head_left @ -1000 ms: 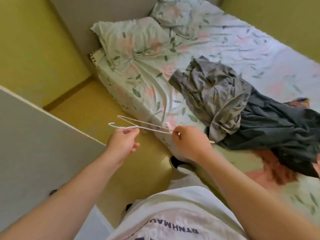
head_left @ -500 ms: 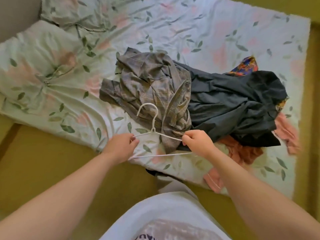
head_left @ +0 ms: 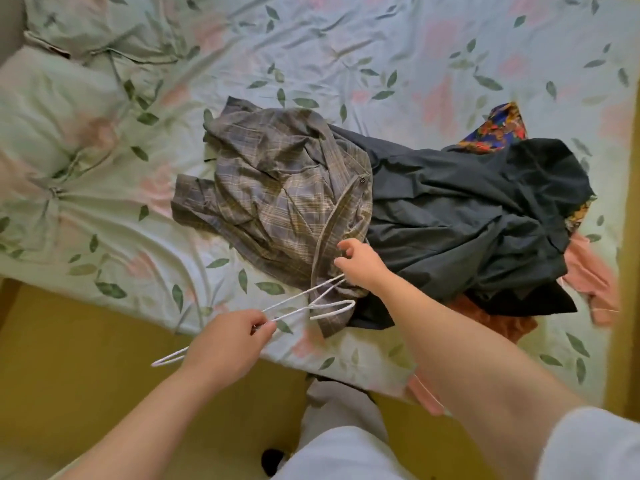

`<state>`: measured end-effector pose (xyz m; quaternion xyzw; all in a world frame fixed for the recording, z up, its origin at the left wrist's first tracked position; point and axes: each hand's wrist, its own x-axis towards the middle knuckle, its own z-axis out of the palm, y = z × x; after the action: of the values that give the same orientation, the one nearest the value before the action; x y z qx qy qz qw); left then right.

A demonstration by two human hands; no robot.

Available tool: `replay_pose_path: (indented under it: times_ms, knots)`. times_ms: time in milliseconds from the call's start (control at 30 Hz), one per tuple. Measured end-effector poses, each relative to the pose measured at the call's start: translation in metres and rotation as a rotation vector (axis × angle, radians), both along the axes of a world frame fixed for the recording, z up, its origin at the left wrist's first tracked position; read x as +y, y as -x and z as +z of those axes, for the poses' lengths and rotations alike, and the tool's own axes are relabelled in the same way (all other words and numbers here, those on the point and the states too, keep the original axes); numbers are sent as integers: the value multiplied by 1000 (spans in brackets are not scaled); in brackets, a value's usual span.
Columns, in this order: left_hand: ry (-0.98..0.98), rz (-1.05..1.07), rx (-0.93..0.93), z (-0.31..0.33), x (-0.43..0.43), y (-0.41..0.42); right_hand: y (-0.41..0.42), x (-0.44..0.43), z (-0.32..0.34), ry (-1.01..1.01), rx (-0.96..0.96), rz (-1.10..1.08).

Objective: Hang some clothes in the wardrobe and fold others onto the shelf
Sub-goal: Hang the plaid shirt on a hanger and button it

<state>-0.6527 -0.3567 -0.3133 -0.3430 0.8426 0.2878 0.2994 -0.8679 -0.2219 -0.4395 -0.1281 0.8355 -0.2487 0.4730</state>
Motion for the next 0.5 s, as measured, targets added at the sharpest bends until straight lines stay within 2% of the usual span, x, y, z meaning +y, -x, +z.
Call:
replay_pose_path:
  times_ms: [133, 300, 333, 367, 400, 467, 500]
  knots:
    - [-27, 243, 84, 1, -12, -11, 39, -72, -18, 90, -98, -308]
    - [30, 489, 200, -2, -26, -29, 81, -129, -54, 61, -140, -665]
    - [36, 530, 219, -4, -29, -32, 78, -134, -50, -3, -55, -582]
    - [42, 564, 236, -5, -31, -35, 78, -137, -47, -100, 87, -361]
    - [50, 594, 249, -6, -32, -37, 78, -139, -38, -71, 148, -380]
    - [55, 662, 268, -7, -32, -41, 73, -136, -25, 169, -97, -1036]
    - [54, 699, 281, -6, -32, -44, 66, -130, -23, 187, -101, -1209]
